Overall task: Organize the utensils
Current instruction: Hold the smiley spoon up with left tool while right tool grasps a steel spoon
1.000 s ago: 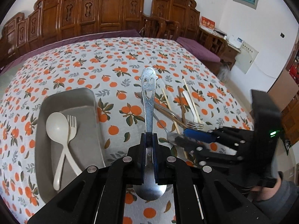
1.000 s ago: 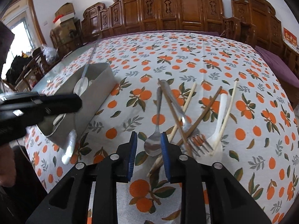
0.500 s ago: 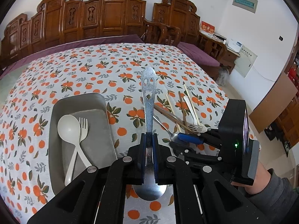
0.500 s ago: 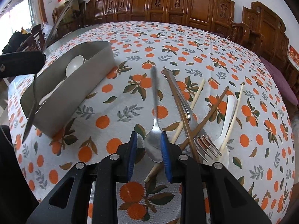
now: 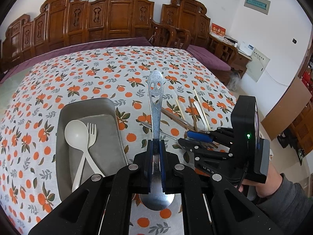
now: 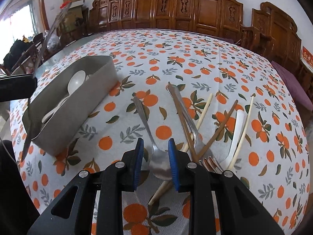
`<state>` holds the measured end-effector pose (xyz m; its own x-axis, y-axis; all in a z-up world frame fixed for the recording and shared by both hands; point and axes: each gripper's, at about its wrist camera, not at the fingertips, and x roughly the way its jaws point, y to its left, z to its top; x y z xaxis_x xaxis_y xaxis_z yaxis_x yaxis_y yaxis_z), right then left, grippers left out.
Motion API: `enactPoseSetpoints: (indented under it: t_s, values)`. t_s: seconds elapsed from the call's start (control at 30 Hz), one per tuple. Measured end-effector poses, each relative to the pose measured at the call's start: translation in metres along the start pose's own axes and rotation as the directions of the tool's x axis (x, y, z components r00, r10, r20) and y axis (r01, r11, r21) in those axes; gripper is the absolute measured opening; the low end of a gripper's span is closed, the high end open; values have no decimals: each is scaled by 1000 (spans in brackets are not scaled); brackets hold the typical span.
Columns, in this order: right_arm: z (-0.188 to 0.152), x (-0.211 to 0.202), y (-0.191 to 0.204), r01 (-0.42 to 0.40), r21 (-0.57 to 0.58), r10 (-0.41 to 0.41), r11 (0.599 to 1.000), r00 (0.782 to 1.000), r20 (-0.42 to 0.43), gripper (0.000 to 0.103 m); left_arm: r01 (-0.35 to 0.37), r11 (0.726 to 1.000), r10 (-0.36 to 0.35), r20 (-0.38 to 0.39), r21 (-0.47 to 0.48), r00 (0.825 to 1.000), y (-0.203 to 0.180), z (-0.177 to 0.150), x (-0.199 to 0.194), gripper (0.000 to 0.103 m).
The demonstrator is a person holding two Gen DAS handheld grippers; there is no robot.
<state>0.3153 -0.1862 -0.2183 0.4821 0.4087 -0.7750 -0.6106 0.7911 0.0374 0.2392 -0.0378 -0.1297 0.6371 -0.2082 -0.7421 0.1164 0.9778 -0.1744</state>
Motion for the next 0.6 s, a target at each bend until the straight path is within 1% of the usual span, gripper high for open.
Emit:
enactPoseSetpoints:
  t_s: [0.1,0.17,0.23,0.43,0.53,0.57,0.6]
  values:
    - [-1,2,-1,0,3,0,1000,1000,-15,29,3,1000,-3,1,4,1000,-1,0,-2,5]
    - [-3,2,-3,3,10,-2,1000,1000,-17,35,5,1000,-5,2,9,1000,-3,0,-3,5]
    - [-4,4,-6,6,20,-5,1000,1000,-30,36,6,1000,-6,6,12,1000,-4,1,-4,5]
    - [-8,3,-7,8,39,-7,999,999,-35,39,7,1000,-7,12,14,1000,-6,3,-7,5]
    - [-12,1,-2,27,15,-27,1000,999,-43,39,5,1000,-5,13,15,1000,-5,3,-8,5]
    - [-14,1,-1,28,13,-27,1000,998,-53,35,4,1000,-4,14,15,1000,-5,3,-9,5]
    - [-16,2,-2,24,15,-23,1000,998,-58,35,3,1000,-3,14,13,1000,-4,3,-9,5]
